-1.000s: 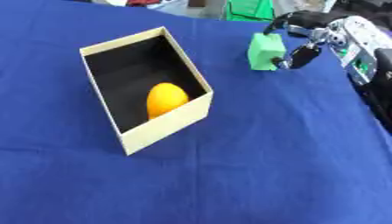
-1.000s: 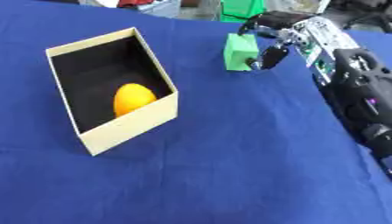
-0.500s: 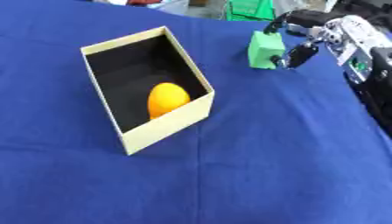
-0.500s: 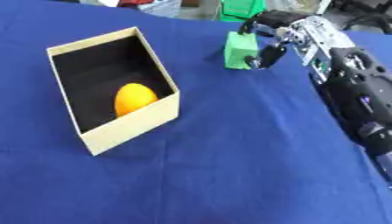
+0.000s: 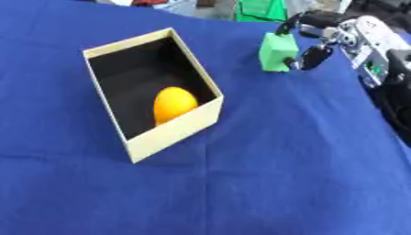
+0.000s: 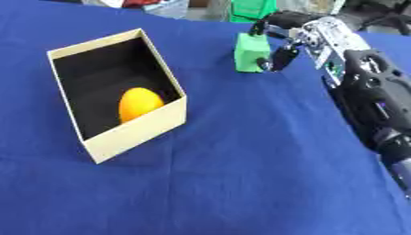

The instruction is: Pick up objects on the table and place them in the box.

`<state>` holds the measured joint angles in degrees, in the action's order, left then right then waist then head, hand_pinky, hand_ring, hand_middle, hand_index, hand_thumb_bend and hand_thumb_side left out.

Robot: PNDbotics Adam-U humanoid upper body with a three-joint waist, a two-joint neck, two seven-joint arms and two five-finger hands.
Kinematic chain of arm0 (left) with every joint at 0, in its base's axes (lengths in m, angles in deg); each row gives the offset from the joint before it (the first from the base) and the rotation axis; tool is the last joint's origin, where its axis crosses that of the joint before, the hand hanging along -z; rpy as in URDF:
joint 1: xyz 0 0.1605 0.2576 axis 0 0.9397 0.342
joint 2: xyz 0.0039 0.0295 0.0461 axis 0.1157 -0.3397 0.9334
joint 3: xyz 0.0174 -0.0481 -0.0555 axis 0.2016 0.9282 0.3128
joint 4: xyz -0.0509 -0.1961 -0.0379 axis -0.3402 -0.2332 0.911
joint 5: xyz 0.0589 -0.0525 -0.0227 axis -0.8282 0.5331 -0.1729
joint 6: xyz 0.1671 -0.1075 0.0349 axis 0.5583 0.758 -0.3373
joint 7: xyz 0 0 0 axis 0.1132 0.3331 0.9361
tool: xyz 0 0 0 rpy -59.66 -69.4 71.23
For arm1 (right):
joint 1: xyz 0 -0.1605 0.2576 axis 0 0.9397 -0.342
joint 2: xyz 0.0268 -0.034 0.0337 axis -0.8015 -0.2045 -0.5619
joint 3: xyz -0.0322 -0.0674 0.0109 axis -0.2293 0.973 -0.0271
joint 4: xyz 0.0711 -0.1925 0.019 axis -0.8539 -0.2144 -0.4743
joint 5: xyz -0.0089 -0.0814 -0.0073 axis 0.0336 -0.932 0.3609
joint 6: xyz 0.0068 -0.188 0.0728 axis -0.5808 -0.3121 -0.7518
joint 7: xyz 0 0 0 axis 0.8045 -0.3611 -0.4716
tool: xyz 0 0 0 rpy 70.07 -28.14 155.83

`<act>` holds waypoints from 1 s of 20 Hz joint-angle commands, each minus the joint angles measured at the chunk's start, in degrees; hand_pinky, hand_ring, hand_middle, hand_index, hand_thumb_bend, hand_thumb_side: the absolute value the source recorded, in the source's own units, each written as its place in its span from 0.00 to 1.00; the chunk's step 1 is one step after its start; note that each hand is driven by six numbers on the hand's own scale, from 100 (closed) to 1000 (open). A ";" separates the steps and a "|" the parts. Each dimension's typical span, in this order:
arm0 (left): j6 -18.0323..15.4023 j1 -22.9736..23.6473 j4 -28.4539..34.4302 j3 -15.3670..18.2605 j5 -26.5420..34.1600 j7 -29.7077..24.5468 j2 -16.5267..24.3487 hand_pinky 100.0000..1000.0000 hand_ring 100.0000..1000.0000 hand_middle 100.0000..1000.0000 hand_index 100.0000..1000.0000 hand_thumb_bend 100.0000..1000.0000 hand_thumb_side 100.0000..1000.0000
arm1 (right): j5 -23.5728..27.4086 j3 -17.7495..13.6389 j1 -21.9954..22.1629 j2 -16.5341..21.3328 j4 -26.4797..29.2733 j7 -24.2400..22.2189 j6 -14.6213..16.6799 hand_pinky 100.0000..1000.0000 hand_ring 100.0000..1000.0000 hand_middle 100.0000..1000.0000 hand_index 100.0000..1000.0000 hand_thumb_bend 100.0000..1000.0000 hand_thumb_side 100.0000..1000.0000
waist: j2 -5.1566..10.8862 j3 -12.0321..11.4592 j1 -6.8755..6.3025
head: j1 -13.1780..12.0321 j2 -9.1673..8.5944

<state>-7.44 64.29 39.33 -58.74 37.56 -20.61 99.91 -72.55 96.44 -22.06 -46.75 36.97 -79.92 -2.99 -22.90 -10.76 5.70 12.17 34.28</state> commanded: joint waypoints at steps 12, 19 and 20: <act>0.21 0.38 1.15 0.58 0.09 -0.71 1.36 0.44 0.65 0.61 0.73 0.04 1.00 | 7.46 -0.87 0.51 4.60 9.53 0.98 -3.91 0.84 0.90 0.40 0.56 0.00 0.01 | 3.40 1.17 -0.87 | -0.08 1.40; 0.36 0.68 1.15 0.68 0.12 -0.79 1.37 0.44 0.65 0.61 0.73 0.04 1.00 | 12.46 -0.66 1.33 6.70 17.32 1.43 -5.60 0.85 0.90 0.39 0.56 0.00 0.00 | 4.22 1.81 -0.93 | -0.52 2.28; 0.36 0.69 1.15 0.68 0.13 -0.80 1.37 0.44 0.65 0.61 0.73 0.04 1.00 | 13.41 -0.51 1.39 6.93 18.86 1.32 -5.91 0.85 0.90 0.39 0.56 0.00 0.00 | 4.35 1.90 -0.93 | -0.57 2.43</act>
<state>-7.08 65.21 39.33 -58.71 37.58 -21.24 99.91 -60.48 96.27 -19.79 -42.44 53.27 -78.73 -8.44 -20.09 -8.90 5.07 11.73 36.28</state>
